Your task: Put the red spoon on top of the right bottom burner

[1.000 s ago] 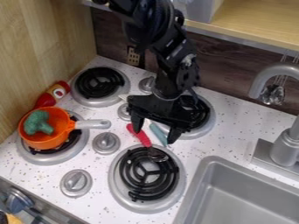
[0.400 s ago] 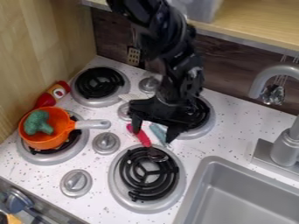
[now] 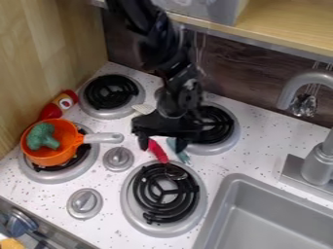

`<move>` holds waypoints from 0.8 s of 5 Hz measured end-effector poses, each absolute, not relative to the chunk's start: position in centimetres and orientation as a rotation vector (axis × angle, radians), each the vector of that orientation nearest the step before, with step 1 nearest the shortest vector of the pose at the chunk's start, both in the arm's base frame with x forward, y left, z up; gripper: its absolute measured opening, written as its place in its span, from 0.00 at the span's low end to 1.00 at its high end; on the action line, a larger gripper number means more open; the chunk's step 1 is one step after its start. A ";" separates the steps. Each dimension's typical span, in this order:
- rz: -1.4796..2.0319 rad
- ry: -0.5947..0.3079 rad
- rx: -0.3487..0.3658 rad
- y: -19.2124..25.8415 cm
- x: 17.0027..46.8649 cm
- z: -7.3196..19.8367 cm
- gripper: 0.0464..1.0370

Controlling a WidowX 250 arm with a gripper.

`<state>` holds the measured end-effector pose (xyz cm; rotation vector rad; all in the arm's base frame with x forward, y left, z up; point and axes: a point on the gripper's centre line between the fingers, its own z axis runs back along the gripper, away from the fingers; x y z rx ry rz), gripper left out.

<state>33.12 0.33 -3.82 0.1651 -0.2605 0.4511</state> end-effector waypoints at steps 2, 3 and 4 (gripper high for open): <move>0.514 -0.263 0.156 1.4 33.5 -6.5 0.96; 0.532 -0.296 0.132 1.5 34.1 -6.9 0.96; 0.534 -0.269 0.111 2.0 34.2 -7.6 0.91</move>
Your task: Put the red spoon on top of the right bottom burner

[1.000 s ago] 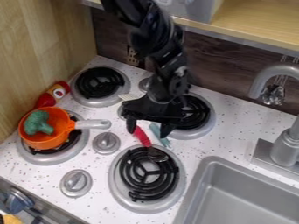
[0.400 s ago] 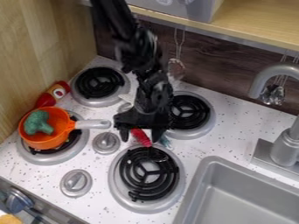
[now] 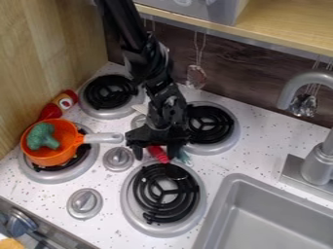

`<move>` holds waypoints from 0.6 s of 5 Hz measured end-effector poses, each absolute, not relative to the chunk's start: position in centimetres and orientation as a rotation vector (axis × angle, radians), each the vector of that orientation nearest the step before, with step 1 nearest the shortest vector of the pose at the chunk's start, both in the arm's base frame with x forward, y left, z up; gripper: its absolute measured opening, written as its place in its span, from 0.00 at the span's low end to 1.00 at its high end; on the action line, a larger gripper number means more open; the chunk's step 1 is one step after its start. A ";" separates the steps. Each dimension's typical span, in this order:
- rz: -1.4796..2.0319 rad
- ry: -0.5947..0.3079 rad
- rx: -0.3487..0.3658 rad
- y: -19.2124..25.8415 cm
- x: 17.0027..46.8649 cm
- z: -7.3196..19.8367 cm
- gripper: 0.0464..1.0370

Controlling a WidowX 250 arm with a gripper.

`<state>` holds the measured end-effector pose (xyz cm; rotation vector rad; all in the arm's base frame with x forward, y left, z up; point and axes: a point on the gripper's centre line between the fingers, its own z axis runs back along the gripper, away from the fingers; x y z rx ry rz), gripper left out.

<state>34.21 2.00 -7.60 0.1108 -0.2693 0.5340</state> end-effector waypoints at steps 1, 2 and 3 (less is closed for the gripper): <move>0.505 -0.257 0.125 2.2 34.3 -7.6 0.64; 0.474 -0.296 0.098 1.9 34.6 -7.8 0.41; 0.467 -0.291 0.121 2.0 34.5 -7.8 0.37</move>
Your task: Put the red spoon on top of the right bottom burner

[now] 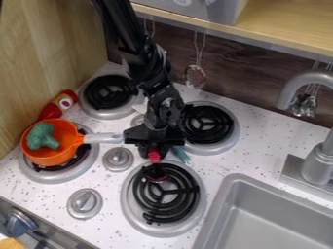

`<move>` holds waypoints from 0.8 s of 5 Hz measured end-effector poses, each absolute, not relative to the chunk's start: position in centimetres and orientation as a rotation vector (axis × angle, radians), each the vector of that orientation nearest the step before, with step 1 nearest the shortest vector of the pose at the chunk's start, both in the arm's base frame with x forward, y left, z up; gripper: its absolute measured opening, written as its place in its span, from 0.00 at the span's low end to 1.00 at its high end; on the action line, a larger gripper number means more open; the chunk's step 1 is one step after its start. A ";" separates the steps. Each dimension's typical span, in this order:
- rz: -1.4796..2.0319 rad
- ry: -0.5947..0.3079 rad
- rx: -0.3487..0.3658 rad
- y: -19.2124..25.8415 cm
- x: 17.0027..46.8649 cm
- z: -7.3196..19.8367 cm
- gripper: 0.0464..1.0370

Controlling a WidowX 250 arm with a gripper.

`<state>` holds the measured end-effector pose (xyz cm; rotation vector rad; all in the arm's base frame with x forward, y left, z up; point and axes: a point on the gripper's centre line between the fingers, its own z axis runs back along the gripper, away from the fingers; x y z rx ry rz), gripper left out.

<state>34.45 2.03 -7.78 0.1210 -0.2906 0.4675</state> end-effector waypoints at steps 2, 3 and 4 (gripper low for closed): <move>0.424 -0.306 0.225 0.6 34.1 -4.7 0.34; 0.537 -0.262 0.289 -0.6 32.8 -3.8 0.34; 0.777 -0.227 0.294 -2.5 31.7 -3.2 0.34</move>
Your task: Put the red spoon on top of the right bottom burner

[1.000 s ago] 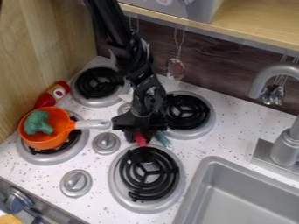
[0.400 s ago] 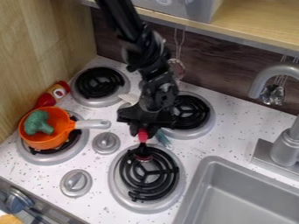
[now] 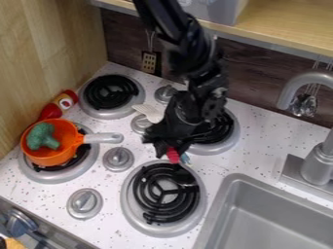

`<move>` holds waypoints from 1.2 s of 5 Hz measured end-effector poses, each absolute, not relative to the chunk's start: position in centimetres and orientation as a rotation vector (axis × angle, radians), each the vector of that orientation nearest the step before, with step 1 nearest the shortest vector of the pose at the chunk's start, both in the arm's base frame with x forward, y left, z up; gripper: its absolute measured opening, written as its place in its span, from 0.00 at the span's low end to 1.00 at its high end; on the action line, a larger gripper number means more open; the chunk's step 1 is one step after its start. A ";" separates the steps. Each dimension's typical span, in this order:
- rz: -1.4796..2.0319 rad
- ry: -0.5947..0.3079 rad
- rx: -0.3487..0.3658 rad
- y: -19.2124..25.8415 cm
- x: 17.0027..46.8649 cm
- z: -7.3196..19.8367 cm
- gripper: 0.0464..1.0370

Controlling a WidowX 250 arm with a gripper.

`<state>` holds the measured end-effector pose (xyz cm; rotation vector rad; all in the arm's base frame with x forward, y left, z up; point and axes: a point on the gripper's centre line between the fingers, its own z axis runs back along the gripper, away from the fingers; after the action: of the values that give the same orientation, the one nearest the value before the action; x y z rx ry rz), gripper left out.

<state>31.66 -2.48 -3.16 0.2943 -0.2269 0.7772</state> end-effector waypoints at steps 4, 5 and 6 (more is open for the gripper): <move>1.289 -0.242 0.249 -5.6 23.1 -5.8 0.34; 1.312 -0.286 0.264 -3.8 22.7 -5.3 0.34; 1.313 -0.307 0.303 -1.9 23.1 -5.0 0.34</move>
<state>23.09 -1.85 -5.00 0.3027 -0.3068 1.3127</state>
